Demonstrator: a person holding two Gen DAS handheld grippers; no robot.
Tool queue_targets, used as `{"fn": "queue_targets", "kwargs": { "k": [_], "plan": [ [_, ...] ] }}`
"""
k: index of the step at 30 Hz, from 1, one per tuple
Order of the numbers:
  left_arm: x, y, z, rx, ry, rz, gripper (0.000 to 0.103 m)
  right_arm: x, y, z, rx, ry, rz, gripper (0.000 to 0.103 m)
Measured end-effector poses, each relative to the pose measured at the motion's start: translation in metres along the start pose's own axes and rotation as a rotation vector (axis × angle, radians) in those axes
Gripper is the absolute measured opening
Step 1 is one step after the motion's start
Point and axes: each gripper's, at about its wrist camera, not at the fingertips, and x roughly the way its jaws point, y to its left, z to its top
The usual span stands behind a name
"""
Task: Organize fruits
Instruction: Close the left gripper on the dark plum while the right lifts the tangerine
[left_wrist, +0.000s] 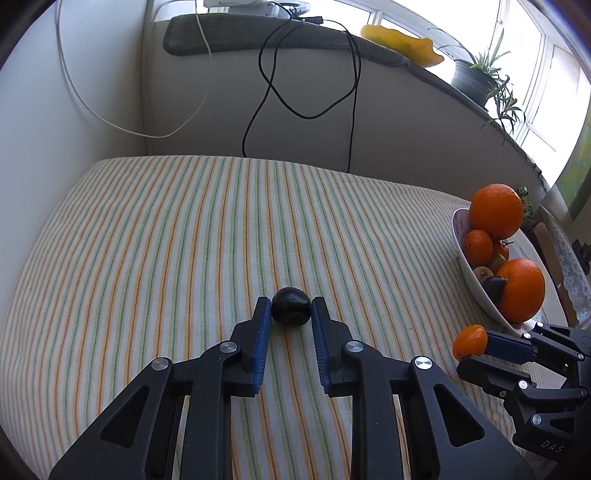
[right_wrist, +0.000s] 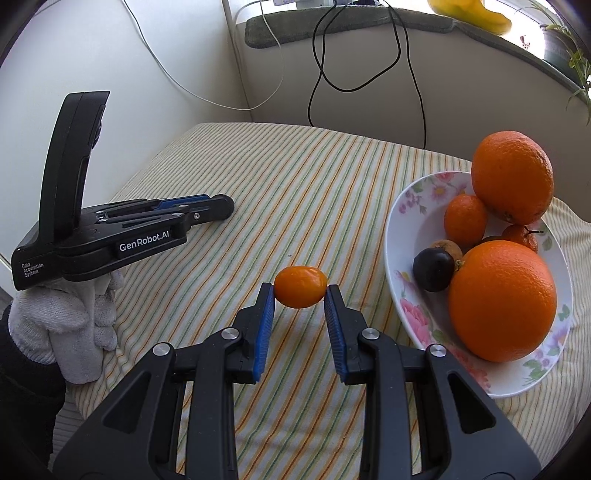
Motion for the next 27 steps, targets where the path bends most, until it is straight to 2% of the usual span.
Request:
{"fn": "queue_targets", "kwargs": {
  "k": [1, 6, 12, 21, 27],
  "plan": [
    [0.003, -0.001, 0.001, 0.004, 0.016, 0.002, 0.033, -0.001, 0.000, 0.000, -0.001, -0.001, 0.002, 0.029],
    [0.008, -0.003, 0.003, 0.014, 0.017, 0.012, 0.033, -0.005, 0.001, 0.000, 0.000, -0.010, 0.010, 0.029],
    [0.007, -0.002, 0.003, 0.004, 0.011, 0.023, 0.022, -0.009, 0.000, -0.002, 0.009, -0.011, 0.021, 0.029],
    [-0.009, -0.011, -0.005, 0.005, -0.018, 0.011, 0.022, -0.029, -0.006, -0.002, 0.010, -0.042, 0.045, 0.029],
    [-0.032, -0.031, -0.008, 0.020, -0.051, -0.012, 0.022, -0.045, -0.016, -0.005, 0.015, -0.066, 0.064, 0.029]
  ]
}}
